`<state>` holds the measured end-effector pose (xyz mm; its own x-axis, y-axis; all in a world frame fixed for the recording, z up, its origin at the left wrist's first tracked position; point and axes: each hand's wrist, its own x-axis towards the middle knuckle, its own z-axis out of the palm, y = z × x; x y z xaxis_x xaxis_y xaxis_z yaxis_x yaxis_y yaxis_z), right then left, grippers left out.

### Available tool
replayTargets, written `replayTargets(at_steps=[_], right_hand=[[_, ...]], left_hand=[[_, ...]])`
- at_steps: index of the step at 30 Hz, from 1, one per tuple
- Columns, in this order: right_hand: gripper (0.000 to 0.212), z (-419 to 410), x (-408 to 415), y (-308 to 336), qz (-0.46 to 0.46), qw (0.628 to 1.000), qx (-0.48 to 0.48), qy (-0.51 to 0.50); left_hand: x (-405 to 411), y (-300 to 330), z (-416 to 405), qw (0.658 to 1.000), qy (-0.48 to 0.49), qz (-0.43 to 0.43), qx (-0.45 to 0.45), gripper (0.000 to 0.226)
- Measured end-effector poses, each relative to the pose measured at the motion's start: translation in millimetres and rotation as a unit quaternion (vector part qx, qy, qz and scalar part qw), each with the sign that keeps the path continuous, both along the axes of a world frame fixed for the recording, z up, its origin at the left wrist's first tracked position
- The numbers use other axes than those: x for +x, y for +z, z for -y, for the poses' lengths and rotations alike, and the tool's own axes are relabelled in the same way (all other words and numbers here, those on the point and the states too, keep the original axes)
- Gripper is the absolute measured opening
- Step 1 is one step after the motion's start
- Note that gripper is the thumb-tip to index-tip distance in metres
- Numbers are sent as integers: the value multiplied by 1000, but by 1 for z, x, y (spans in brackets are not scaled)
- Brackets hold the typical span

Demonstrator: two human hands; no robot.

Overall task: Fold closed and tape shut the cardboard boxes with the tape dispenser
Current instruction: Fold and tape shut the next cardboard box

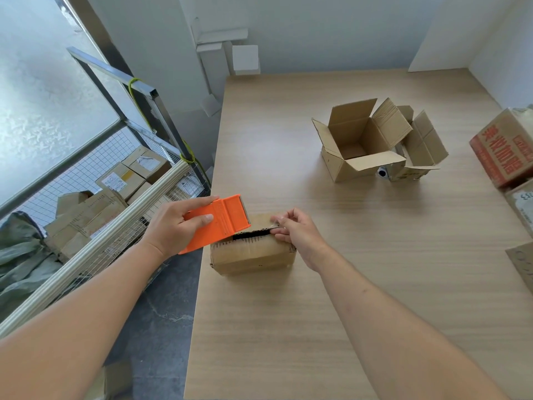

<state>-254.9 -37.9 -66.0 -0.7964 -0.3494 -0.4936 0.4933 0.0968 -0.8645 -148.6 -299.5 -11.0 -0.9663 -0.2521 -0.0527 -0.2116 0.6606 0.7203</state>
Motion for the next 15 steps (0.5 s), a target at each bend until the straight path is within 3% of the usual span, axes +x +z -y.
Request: replayTargets(at_steps=[8,15], right_hand=[[15,-3,0,-16,-3,999,44,-4],[10,-12,-6,-17,40,999,9,-6]], left_hand=[[-14,-14,-13,997,-9,53,49,42],[-25,-19,-13,988,-68,136,-37,42]])
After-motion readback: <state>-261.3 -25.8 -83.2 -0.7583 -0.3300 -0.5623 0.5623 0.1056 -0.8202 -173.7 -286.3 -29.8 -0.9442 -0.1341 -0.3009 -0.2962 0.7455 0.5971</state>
